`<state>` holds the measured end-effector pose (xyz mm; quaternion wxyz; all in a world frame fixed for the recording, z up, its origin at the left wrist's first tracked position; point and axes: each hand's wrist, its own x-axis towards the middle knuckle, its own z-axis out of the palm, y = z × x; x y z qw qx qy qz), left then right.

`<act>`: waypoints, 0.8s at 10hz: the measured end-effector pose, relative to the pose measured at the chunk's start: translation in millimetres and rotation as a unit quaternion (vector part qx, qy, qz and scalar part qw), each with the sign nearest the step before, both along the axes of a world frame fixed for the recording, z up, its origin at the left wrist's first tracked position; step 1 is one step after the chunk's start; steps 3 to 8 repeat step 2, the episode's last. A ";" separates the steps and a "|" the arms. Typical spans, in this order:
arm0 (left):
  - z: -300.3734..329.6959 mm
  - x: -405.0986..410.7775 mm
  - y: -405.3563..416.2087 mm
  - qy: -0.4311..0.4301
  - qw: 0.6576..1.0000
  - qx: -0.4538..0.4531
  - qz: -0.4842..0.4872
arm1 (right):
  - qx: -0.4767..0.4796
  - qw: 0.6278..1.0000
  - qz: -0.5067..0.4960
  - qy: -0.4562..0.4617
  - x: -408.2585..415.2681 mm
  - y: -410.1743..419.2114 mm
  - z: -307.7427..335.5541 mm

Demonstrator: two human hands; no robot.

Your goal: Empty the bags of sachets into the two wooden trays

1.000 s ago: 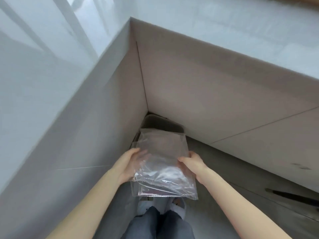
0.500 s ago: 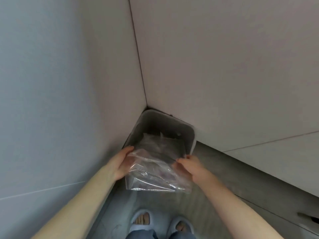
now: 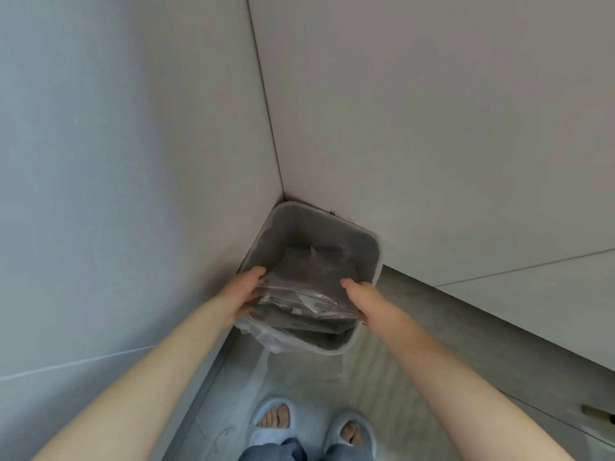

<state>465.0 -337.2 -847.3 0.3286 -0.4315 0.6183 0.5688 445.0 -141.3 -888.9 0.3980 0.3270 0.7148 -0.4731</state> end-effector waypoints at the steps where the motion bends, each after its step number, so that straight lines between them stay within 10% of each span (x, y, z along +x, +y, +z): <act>1: 12.4 4.2 4.2 0.032 0.991 -0.077 -0.109 | 0.035 0.999 0.033 0.013 4.0 4.8 16.1; 8: 34.7 10.9 9.8 0.046 0.966 -0.155 -0.204 | 0.067 0.994 0.075 0.047 16.5 6.7 58.8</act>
